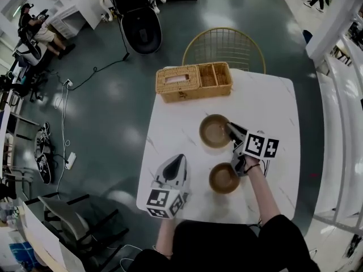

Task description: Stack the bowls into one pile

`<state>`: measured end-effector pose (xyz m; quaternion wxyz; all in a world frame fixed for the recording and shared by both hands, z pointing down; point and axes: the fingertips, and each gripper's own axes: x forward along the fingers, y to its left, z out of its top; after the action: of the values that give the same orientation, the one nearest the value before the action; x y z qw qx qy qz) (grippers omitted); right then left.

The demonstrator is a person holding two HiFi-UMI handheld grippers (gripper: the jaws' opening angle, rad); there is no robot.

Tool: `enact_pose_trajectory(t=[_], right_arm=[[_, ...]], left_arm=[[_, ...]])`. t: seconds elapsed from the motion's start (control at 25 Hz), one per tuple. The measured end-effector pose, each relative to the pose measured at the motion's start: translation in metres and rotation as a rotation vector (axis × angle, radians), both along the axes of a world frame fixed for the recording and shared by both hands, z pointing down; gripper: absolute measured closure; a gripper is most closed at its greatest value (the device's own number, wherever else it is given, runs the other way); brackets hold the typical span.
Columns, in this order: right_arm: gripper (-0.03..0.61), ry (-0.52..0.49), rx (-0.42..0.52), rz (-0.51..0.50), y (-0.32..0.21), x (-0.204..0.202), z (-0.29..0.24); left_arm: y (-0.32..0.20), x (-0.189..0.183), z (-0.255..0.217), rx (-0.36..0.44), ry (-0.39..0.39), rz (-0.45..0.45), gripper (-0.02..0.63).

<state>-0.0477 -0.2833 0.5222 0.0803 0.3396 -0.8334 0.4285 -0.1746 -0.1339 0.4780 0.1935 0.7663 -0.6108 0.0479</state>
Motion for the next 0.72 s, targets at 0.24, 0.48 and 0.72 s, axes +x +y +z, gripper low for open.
enact_pose_trajectory(t=[0.24,0.48,0.72], right_arm=[[0.534,-0.054,0.019,-0.033,0.015,0.013,-0.017],[0.534,-0.083,0.042,-0.103,0.038,0.023,-0.024],[0.534,-0.087,0.057,-0.197,0.064,0.031,-0.026]], left_arm=[[0.006,0.007,-0.008,0.004,0.002,0.017,0.6],[0.01,0.016,-0.01,0.008,0.003,0.035,0.6],[0.013,0.028,-0.012,0.007,0.003,0.056,0.599]])
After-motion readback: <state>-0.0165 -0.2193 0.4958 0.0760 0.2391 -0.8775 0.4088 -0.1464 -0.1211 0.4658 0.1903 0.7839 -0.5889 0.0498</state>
